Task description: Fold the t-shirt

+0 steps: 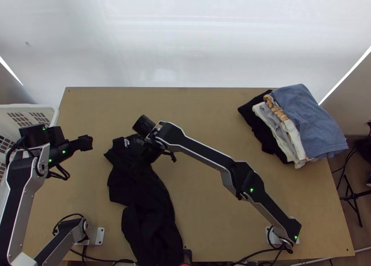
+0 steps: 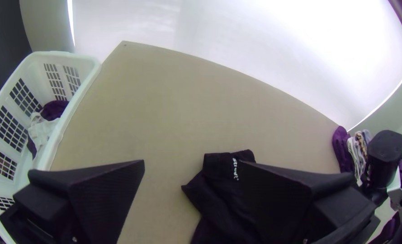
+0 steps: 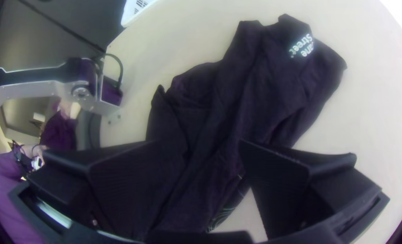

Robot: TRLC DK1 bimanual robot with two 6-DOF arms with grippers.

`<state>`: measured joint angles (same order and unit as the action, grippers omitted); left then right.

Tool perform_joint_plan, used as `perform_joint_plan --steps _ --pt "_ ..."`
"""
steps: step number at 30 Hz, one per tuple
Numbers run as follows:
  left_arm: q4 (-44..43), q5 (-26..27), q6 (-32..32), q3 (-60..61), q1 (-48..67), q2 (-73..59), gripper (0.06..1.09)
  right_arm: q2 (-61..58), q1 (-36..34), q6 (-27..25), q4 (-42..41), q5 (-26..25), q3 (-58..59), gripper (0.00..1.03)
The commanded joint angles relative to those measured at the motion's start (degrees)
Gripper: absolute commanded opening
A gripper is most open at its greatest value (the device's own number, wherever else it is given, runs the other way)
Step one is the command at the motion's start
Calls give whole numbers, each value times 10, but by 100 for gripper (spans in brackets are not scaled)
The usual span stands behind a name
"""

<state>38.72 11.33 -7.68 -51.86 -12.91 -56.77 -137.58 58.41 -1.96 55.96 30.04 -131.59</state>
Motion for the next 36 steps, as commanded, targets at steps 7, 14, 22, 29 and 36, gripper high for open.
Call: perform_joint_plan --steps 7,14,22,29,36 --pt "-1 0 17 2 -23 3 104 -40 12 5 -24 1 -2 77" --pt "-7 0 21 4 -24 -4 104 -56 14 8 -26 1 -2 64" --pt "-17 0 28 3 -29 -5 104 -42 10 16 -53 -2 5 3" --pt "-19 0 33 -1 -37 -7 104 12 -6 23 -56 -3 22 3" --pt "-22 0 33 -2 -40 -11 104 51 -20 18 -53 -6 64 3"
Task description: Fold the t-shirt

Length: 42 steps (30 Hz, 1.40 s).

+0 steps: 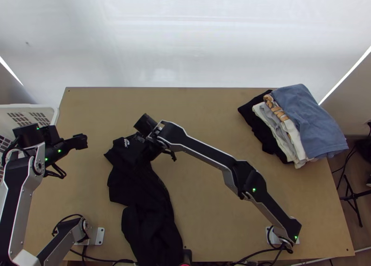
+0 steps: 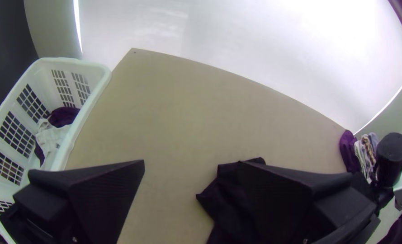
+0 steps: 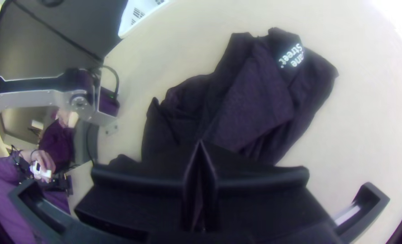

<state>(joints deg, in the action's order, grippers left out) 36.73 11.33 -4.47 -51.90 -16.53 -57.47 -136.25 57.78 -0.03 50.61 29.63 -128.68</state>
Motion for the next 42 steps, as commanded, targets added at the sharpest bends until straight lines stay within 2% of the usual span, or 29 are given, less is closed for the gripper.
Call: perform_joint_plan --steps 1,6,10,21,29,33,35,38,39,40,42 --pt "-3 0 1 -2 -3 -5 104 46 -14 -1 0 -5 41 3" --pt "-3 0 1 -6 -3 -5 104 115 -28 -1 -6 -23 90 3" --pt "-3 0 3 -11 -5 -8 104 174 -71 10 -8 -47 151 3" --pt "-7 2 2 -18 2 -24 104 372 -289 7 -24 -108 318 3" --pt "-25 2 -1 -27 20 -39 104 416 -412 4 -31 -125 472 3" --pt "-25 2 -1 -33 24 -46 104 417 -442 8 -41 -152 526 3" --pt "-25 1 -1 -33 24 -48 104 416 -444 9 -45 -159 543 3" --pt "-25 1 1 -33 24 -50 104 413 -427 14 -52 -202 552 4" --pt "-25 1 2 -33 24 -51 104 412 -419 15 -52 -214 549 14" --pt "-25 1 3 -33 24 -52 104 412 -407 14 -52 -226 543 32" --pt "-25 1 4 -33 23 -54 104 412 -382 10 -54 -244 527 84"
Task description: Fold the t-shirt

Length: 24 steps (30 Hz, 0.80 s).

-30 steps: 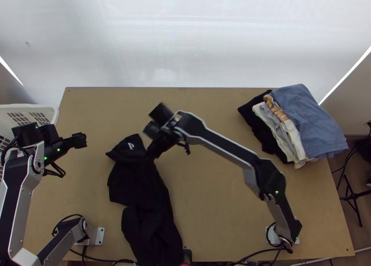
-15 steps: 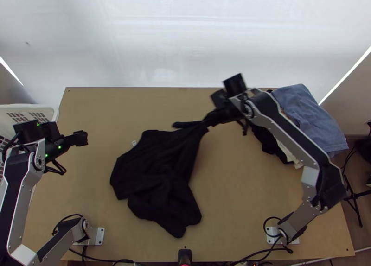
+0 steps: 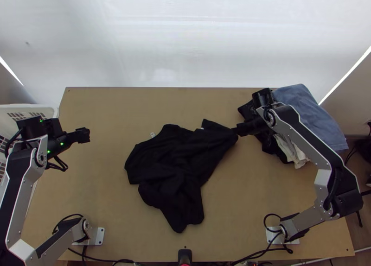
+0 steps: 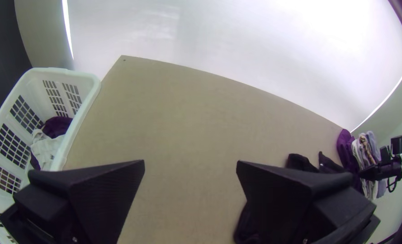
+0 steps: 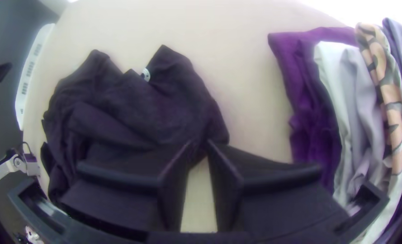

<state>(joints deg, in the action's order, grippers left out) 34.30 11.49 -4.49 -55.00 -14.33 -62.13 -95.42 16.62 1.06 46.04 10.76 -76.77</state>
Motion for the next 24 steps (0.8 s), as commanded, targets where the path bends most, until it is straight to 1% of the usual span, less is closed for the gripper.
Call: perform_joint_plan --steps 1,4,7,9,11,13,16,18,20,21,23,24 --pt "-1 -1 4 -2 1 -7 104 2 47 -6 -11 -72 -3 100" --pt "-1 -1 5 -2 1 -9 104 -7 97 -32 -24 -98 -56 99" --pt "-1 -1 6 -2 1 -11 104 -28 143 -56 -43 -97 -114 99" --pt "-1 -1 7 -3 -1 -12 104 -60 167 -67 -48 -97 -153 93" --pt "-2 -1 7 -5 -2 -12 104 -95 185 -73 -48 -97 -187 92" --pt "-2 -1 7 -5 -2 -12 104 -127 198 -77 -48 -97 -212 86" --pt "-4 0 -4 -6 -2 -11 104 -166 217 -84 -48 -97 -238 82" --pt "-4 -1 -7 -6 -1 -11 104 -187 228 -86 -48 -96 -253 68" --pt "-5 -1 -7 -10 0 -11 104 -202 240 -86 -50 -91 -268 57" --pt "-5 -1 -7 -11 1 -12 104 -212 248 -87 -50 -87 -276 54" --pt "-6 -1 -7 -15 2 -13 104 -228 260 -88 -51 -75 -290 44" --pt "-6 -1 -7 -17 2 -13 104 -234 266 -88 -50 -70 -297 42"
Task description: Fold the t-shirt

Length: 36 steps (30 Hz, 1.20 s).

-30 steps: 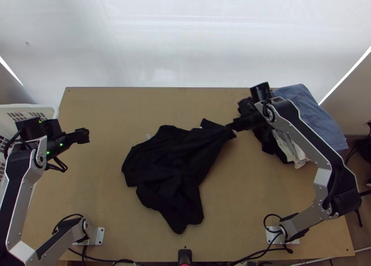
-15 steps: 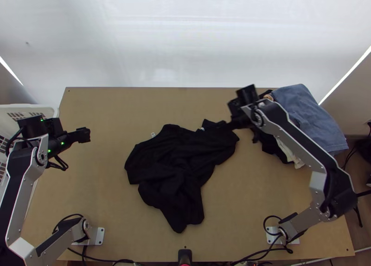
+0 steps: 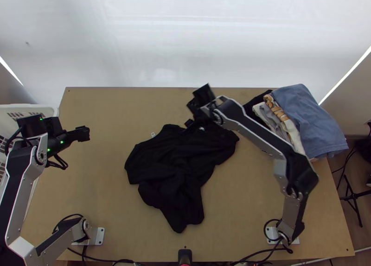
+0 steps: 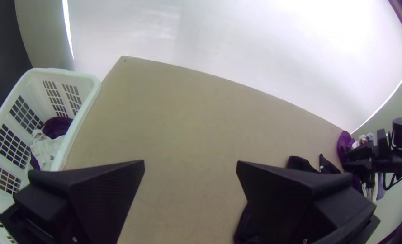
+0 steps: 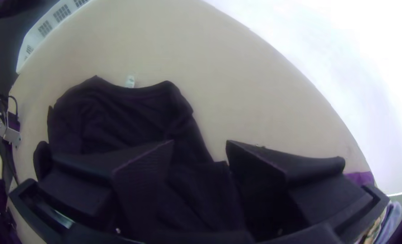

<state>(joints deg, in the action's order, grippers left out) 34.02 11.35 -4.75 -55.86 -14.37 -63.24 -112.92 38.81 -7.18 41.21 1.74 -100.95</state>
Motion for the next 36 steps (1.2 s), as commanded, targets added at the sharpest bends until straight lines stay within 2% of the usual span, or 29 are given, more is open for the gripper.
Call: perform_joint_plan --steps 1,10,14,18,20,28,36 --pt "-3 1 -4 -8 3 -3 104 -65 53 -6 -2 29 -61 42" --pt "-3 1 -18 0 5 0 104 -88 136 -30 -3 97 -115 43" --pt "-9 1 -23 9 7 2 104 -99 178 -62 0 145 -129 43" --pt "-18 0 -25 15 7 7 104 -121 220 -92 9 169 -137 44" --pt "-19 1 -25 15 7 8 104 -131 239 -100 12 174 -138 49" --pt "-33 0 -32 18 7 12 104 -184 267 -114 6 180 -164 49" --pt "-34 0 -30 30 -3 24 104 -226 260 -113 -71 164 -188 49"
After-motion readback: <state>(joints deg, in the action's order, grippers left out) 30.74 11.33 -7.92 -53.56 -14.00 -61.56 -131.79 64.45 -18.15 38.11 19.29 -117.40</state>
